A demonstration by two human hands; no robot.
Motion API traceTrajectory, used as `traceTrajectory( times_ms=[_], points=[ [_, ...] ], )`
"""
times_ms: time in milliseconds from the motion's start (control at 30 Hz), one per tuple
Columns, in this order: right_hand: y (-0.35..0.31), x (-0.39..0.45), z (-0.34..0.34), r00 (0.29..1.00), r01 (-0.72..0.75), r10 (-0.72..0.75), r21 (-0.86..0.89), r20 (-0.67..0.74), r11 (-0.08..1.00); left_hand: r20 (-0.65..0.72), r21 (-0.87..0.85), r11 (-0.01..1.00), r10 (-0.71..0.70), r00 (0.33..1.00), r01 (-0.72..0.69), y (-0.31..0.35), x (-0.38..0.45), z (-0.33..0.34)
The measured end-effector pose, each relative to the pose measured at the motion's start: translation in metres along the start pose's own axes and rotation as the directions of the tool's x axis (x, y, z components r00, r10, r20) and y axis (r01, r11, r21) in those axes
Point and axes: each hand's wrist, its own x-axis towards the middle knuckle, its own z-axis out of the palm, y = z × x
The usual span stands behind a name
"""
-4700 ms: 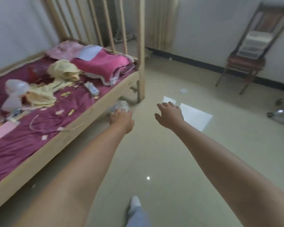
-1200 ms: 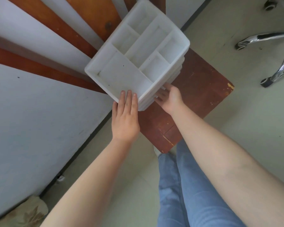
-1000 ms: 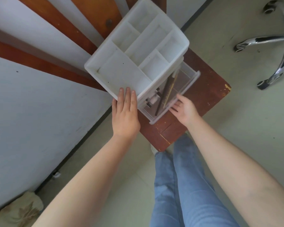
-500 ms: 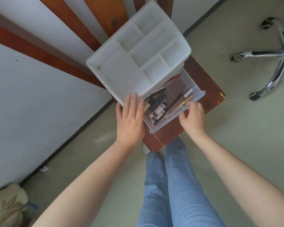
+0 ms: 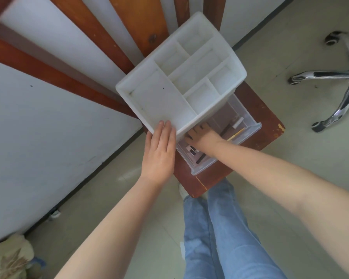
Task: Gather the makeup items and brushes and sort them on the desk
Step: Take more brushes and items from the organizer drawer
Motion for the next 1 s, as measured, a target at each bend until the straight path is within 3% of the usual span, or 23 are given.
traceTrajectory(
  times_ms=[133,300,400,500,533,600,633,700,733,800,867,1000],
  points=[
    [0.004,0.005,0.000,0.999,-0.026,0.025,0.067,0.021,0.997,-0.007,0.036,0.998,0.053,0.999,-0.053,-0.007,0.006,-0.002],
    [0.010,0.005,-0.001,0.999,-0.036,0.038,0.115,-0.019,0.993,-0.068,0.095,0.995,0.028,0.997,-0.021,-0.007,0.005,0.005],
    [0.016,-0.009,-0.012,0.989,-0.151,0.146,0.227,0.037,0.962,-0.115,0.068,0.996,-0.049,0.992,0.057,0.000,0.001,0.006],
    [0.025,-0.051,-0.019,0.949,-0.309,0.305,0.408,0.077,0.859,-0.084,-0.043,0.994,0.099,0.991,-0.103,0.014,-0.007,0.008],
    [0.027,-0.069,-0.014,0.926,-0.359,0.367,0.494,0.084,0.792,-0.041,-0.096,0.983,0.151,0.988,-0.154,0.020,-0.009,0.011],
    [0.029,-0.105,0.003,0.849,-0.455,0.513,0.675,0.131,0.581,0.118,-0.163,0.979,0.144,0.983,-0.124,0.037,-0.008,0.017],
    [0.030,-0.118,0.014,0.794,-0.483,0.577,0.774,0.190,0.410,0.234,-0.179,0.982,0.098,0.967,-0.057,0.047,-0.004,0.019],
    [0.028,-0.134,0.037,0.678,-0.440,0.632,0.896,0.374,-0.058,0.462,-0.125,0.986,-0.044,0.886,0.114,0.063,0.010,0.029],
    [0.026,-0.136,0.048,0.643,-0.373,0.620,0.891,0.450,-0.260,0.536,-0.086,0.978,-0.115,0.836,0.189,0.070,0.019,0.034],
    [0.020,-0.131,0.065,0.623,-0.230,0.558,0.810,0.548,-0.539,0.587,-0.037,0.947,-0.237,0.774,0.319,0.079,0.039,0.044],
    [0.013,-0.120,0.075,0.622,-0.107,0.496,0.693,0.606,-0.713,0.604,0.018,0.922,-0.318,0.730,0.387,0.082,0.054,0.055],
    [0.006,-0.104,0.085,0.654,-0.021,0.426,0.578,0.625,-0.815,0.606,0.109,0.930,-0.341,0.719,0.350,0.080,0.066,0.070]
  ],
)
